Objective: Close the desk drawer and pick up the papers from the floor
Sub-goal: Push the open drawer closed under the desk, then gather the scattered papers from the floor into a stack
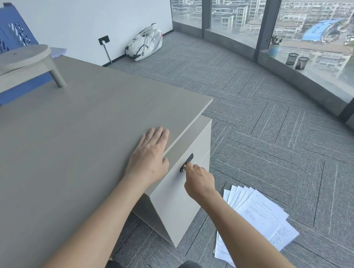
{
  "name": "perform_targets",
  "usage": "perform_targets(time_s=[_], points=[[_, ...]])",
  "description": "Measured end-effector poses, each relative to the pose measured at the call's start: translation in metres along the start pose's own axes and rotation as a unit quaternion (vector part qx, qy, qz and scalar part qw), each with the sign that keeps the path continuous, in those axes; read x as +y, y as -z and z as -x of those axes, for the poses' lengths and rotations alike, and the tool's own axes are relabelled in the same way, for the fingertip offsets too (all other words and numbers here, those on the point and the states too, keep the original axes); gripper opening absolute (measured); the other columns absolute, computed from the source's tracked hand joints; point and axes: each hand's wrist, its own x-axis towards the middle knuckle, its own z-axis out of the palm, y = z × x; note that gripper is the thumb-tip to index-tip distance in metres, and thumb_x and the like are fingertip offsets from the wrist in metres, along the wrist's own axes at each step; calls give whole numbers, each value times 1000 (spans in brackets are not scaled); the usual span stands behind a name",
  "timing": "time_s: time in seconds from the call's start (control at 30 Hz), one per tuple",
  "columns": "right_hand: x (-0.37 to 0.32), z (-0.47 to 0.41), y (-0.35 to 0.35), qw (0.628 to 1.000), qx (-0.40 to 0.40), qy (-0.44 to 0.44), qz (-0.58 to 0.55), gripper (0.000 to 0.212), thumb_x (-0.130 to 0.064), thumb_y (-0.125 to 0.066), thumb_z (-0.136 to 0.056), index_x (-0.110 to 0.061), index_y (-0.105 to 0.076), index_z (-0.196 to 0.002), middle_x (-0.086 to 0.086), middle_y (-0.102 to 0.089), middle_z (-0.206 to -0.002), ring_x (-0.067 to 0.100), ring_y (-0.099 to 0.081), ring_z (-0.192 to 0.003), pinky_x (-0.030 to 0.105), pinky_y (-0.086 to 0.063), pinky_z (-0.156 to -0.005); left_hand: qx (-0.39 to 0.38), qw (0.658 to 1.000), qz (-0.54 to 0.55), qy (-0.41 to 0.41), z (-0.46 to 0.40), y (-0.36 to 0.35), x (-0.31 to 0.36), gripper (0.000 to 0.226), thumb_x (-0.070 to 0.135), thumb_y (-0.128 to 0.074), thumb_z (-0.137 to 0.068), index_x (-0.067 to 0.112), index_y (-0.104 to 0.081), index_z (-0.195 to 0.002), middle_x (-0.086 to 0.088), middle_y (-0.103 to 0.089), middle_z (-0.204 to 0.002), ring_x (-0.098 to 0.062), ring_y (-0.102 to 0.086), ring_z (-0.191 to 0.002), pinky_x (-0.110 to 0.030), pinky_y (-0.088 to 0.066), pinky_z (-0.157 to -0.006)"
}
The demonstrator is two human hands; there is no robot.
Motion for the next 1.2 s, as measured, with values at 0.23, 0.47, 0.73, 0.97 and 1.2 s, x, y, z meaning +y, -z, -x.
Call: perform_targets(time_s=[0.23, 0.47, 0.73, 0.97, 1.2], points=[[11, 26, 37, 998, 8, -4, -64, 26, -19, -45, -95, -6, -54, -115, 15, -60, -118, 37, -60, -110, 39, -45, -81, -24, 992, 114, 50, 3, 12, 6, 66, 21, -53, -92, 14, -29, -153, -4, -20, -165, -20, -11, -154, -35, -2, -124], [49, 84, 87, 991, 20, -38, -127, 38, -26, -48, -94, -13, -57, -128, 10, -67, -124, 33, -59, -118, 41, -49, -94, 31, 990, 130, 49, 29, 3, 78, 55, 9, -52, -90, 6, -44, -143, -14, -35, -158, -29, -23, -150, -40, -12, -124], [110, 172, 155, 986, 91, -70, -118, 33, -27, -50, -95, -14, -60, -123, 11, -69, -120, 33, -61, -113, 41, -51, -91, 8, 977, 212, 28, 66, 19, 161, 46, 11, -50, -89, 10, -52, -135, -12, -60, -138, -33, -55, -126, -38, -44, -103], [142, 244, 195, 982, 129, -98, -98, 41, -24, -50, -96, -14, -53, -135, 11, -67, -126, 31, -60, -116, 41, -50, -93, -20, 967, 253, -7, 94, 33, 212, 43, 12, -54, -90, 9, -56, -134, -12, -63, -135, -29, -59, -124, -34, -46, -101], [161, 279, 210, 977, 147, -124, -92, 38, -24, -51, -97, -11, -55, -133, 9, -67, -126, 28, -61, -115, 42, -51, -94, -37, 951, 307, -2, 93, 31, 232, 34, 12, -56, -89, 6, -62, -122, -11, -69, -123, -29, -63, -115, -33, -46, -99]])
